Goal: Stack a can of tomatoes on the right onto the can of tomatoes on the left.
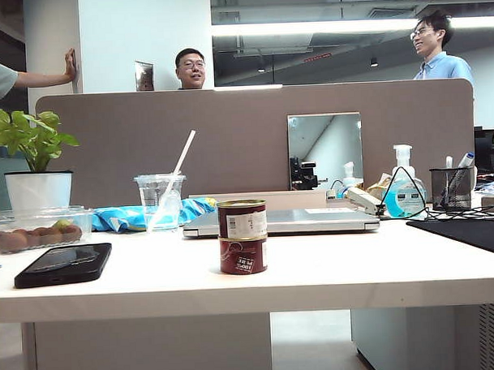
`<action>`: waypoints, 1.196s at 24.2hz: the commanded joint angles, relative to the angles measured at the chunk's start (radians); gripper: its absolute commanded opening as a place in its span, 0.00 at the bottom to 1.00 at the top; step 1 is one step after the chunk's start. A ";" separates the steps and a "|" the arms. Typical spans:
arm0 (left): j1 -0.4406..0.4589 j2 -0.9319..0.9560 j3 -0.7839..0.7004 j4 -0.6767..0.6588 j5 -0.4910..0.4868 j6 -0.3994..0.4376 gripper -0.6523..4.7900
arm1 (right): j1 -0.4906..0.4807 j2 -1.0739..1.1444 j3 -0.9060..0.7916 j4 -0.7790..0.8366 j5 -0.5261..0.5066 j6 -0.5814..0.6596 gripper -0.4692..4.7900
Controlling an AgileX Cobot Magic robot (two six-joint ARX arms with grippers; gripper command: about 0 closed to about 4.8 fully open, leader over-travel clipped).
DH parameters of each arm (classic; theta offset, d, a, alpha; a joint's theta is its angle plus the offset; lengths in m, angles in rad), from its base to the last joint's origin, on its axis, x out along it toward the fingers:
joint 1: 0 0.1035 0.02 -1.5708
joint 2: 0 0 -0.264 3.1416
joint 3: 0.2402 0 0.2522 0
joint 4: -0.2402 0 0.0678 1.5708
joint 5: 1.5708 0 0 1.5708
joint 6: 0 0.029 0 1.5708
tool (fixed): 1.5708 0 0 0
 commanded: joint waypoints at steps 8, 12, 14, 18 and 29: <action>0.000 0.000 0.003 0.007 0.004 0.002 0.12 | 0.000 -0.001 -0.008 0.007 -0.002 0.004 0.13; 0.000 0.000 0.003 0.007 0.004 0.002 0.12 | 0.000 -0.001 -0.008 0.007 -0.002 0.004 0.13; -0.001 -0.005 0.003 0.001 0.001 0.024 0.12 | 0.000 -0.001 -0.008 0.007 -0.002 0.004 0.13; 0.005 -0.097 -0.004 -0.055 -0.015 0.047 0.12 | 0.001 0.000 -0.008 -0.002 -0.002 0.004 0.13; 0.148 -0.309 -0.137 -0.149 -0.022 0.038 0.12 | 0.003 0.000 -0.008 -0.014 0.001 0.004 0.13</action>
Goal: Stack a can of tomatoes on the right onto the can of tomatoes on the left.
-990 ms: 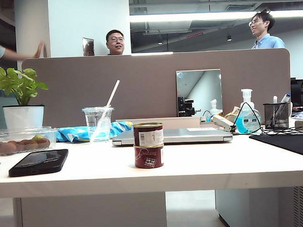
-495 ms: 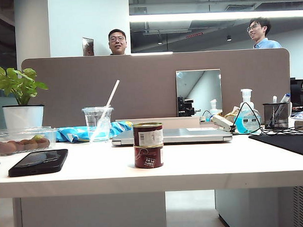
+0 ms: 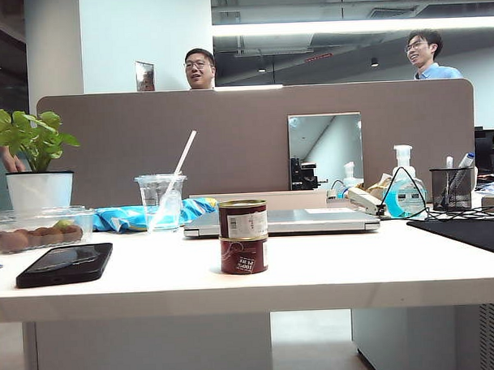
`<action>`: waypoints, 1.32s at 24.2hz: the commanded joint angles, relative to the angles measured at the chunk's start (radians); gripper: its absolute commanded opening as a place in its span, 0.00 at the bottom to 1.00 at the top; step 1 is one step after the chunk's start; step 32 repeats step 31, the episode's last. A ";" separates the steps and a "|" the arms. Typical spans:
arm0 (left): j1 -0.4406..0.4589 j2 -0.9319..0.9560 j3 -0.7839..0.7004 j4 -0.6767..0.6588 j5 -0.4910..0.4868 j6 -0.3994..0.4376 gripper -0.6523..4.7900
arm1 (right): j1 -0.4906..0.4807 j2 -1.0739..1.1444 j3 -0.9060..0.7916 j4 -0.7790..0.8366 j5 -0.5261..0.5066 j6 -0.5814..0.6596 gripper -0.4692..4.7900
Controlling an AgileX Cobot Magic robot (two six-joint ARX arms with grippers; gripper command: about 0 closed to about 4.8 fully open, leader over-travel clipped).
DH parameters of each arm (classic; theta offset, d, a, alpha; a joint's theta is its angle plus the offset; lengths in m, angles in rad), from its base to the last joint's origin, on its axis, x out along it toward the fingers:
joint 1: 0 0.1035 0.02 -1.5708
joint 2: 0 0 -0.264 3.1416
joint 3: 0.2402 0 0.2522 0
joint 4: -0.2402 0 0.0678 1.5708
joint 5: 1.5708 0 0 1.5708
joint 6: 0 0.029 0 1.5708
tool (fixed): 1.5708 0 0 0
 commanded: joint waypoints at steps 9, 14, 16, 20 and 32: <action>-0.003 -0.003 -0.080 0.005 -0.157 -0.033 0.12 | 0.001 0.000 -0.008 0.013 0.001 0.003 0.13; -0.003 -0.003 -0.080 0.004 -0.156 -0.037 0.12 | 0.001 0.000 -0.008 0.012 0.001 0.004 0.13; -0.003 -0.003 -0.080 0.004 -0.133 -0.038 0.12 | 0.001 0.000 -0.008 0.013 0.001 0.004 0.13; -0.003 -0.003 -0.080 0.006 -0.077 -0.042 0.12 | 0.001 0.000 -0.008 0.013 0.001 0.004 0.13; -0.003 -0.003 -0.080 0.006 -0.080 -0.040 0.12 | 0.002 0.000 -0.008 0.013 0.001 0.003 0.13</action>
